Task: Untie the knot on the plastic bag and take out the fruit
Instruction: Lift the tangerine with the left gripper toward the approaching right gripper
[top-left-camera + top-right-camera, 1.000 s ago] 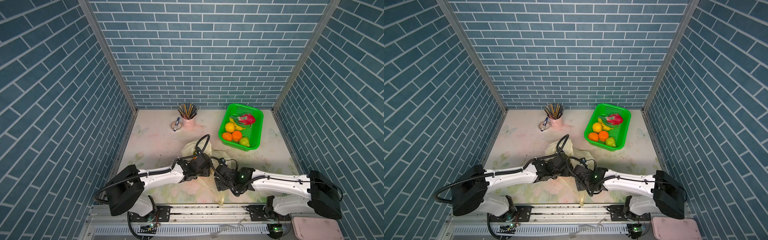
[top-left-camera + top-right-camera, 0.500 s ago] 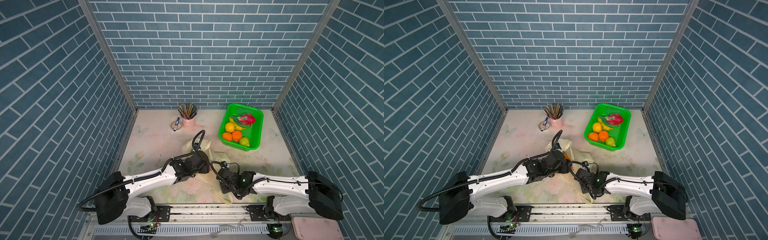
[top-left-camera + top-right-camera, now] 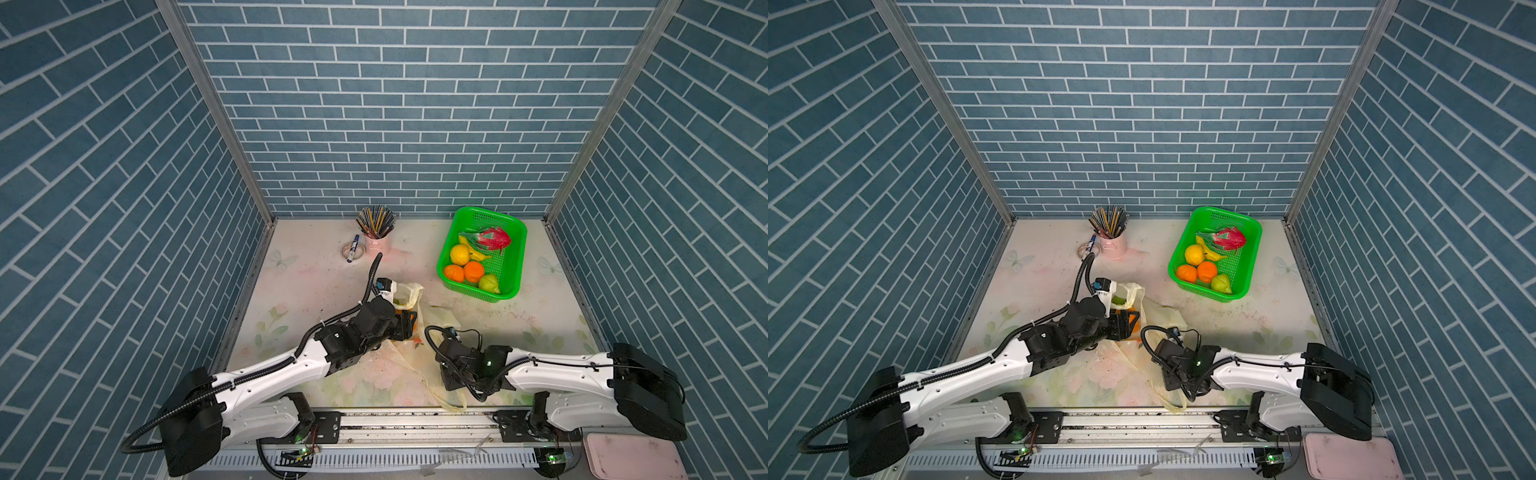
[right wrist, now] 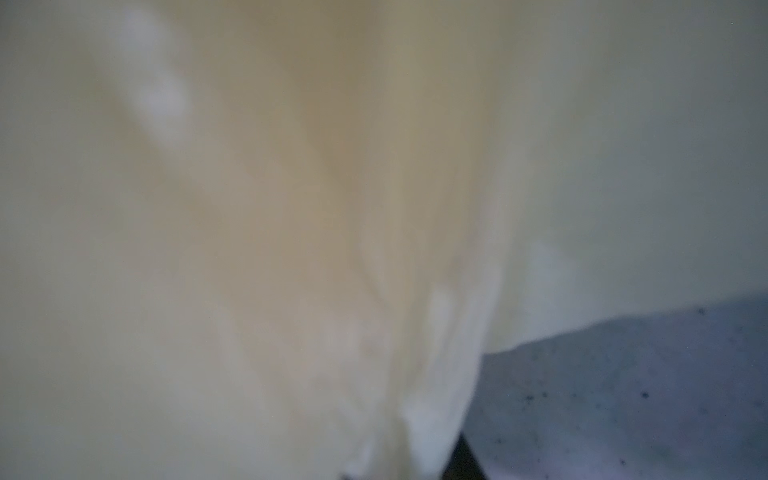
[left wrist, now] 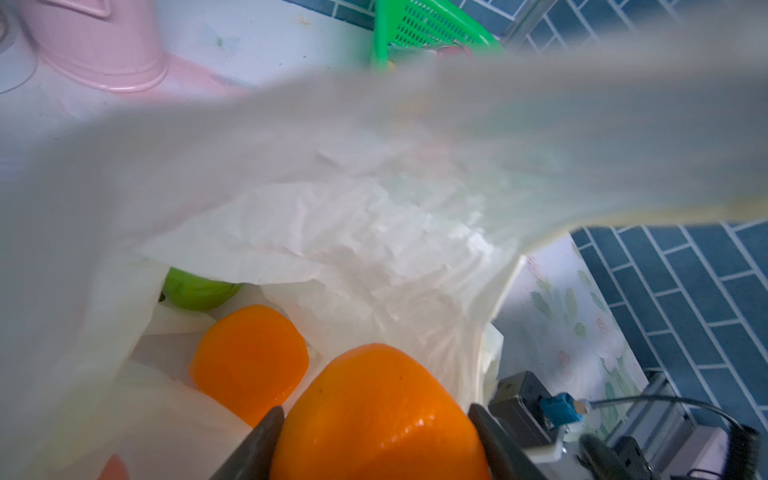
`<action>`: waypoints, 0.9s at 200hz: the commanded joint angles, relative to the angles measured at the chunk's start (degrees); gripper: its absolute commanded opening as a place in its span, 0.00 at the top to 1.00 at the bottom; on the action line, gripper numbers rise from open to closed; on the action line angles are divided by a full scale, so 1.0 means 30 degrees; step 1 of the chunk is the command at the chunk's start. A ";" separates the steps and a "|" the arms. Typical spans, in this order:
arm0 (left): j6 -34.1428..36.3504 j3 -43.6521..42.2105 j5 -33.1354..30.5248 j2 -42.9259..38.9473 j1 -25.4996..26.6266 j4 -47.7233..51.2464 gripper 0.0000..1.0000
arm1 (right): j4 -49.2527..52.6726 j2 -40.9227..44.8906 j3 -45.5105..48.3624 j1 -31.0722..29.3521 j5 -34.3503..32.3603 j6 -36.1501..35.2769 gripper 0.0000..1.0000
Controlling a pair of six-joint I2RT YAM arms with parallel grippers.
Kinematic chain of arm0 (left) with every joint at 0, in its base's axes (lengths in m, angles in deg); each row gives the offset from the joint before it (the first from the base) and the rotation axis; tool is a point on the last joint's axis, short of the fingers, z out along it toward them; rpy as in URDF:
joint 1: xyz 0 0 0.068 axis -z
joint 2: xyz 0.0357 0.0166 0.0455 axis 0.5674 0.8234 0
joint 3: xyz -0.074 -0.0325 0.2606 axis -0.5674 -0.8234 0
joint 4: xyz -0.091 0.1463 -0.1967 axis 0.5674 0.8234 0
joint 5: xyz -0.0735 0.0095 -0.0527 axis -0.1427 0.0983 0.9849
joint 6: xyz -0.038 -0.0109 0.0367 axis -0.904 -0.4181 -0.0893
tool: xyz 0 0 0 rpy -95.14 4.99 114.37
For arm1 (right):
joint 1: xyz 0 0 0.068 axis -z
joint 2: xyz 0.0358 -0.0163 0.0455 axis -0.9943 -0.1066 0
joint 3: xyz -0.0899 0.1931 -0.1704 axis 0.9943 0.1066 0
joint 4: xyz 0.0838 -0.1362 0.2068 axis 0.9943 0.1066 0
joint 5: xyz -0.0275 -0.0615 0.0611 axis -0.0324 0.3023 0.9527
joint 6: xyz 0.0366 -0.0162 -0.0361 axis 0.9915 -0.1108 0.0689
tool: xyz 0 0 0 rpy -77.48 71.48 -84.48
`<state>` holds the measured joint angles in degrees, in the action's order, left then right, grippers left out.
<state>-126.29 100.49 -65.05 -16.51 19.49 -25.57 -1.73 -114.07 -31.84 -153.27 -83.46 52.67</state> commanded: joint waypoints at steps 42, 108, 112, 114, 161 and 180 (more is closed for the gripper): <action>0.3353 -0.1491 0.2239 -0.2034 -0.0062 -0.3449 0.37 | 0.0992 0.3344 -0.1720 0.0181 -0.0906 0.0615 0.21; 0.7177 -0.3329 0.5191 -0.4910 -0.0018 -0.6732 0.39 | 0.0680 0.9178 -0.2544 0.0936 -0.2394 0.0710 0.15; 0.7442 -0.3422 0.5320 -0.5055 -0.0032 -0.6968 0.39 | 0.0676 0.9415 -0.2614 0.1014 -0.2347 0.0685 0.15; 0.7598 -0.3455 0.5360 -0.5104 -0.0033 -0.7083 0.39 | 0.0688 0.9548 -0.2648 0.1069 -0.2319 0.0667 0.15; 1.2302 -0.4073 0.7925 -0.6074 -0.0004 -0.9906 0.39 | 0.0819 1.1548 -0.3983 0.2290 -0.0628 0.0388 0.12; 1.3974 -0.4135 0.8327 -0.6208 -0.0003 -1.1037 0.39 | 0.0525 1.2097 -0.4422 0.2298 0.0111 0.0279 0.10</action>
<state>-94.64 88.84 -44.22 -34.24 19.52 -50.82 -0.44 -79.84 -42.90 -146.56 -86.38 53.39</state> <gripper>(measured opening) 0.614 0.891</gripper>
